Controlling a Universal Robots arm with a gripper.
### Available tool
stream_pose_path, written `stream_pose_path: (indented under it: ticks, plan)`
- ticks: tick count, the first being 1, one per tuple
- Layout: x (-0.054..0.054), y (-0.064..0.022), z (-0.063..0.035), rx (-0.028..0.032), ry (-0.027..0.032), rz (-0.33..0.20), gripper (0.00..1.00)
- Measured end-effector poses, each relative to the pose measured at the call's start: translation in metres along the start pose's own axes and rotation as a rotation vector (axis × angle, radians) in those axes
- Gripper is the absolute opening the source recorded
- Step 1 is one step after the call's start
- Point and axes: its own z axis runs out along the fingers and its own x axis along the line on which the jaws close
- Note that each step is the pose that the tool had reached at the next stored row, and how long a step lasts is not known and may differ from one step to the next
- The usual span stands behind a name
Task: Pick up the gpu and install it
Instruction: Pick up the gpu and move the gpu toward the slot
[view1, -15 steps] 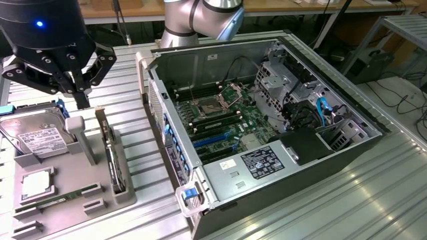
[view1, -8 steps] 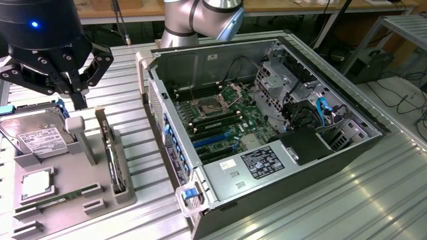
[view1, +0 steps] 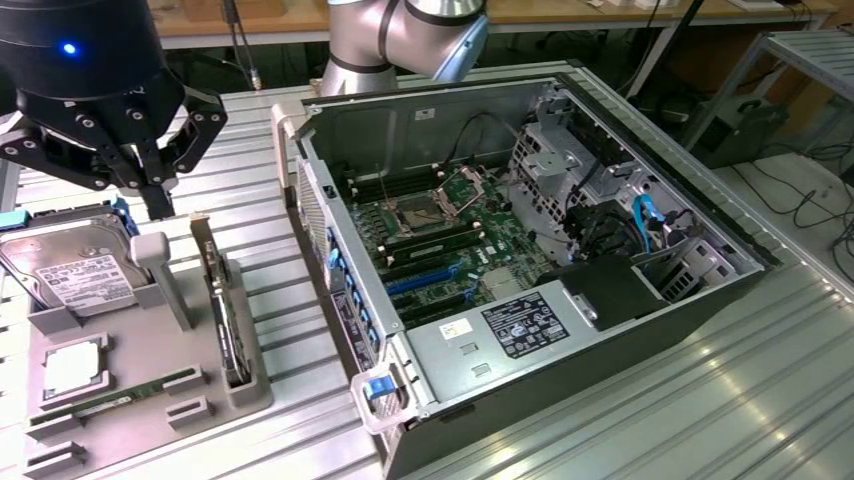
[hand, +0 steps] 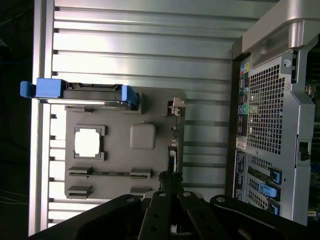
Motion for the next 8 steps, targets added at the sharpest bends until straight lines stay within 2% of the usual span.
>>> stream_pose_path:
  ticks: [2, 8]
  plan:
    - [0.0000, 0.0000, 0.0000, 0.0000, 0.0000, 0.000, 0.11]
    - [0.0000, 0.0000, 0.0000, 0.0000, 0.0000, 0.000, 0.48]
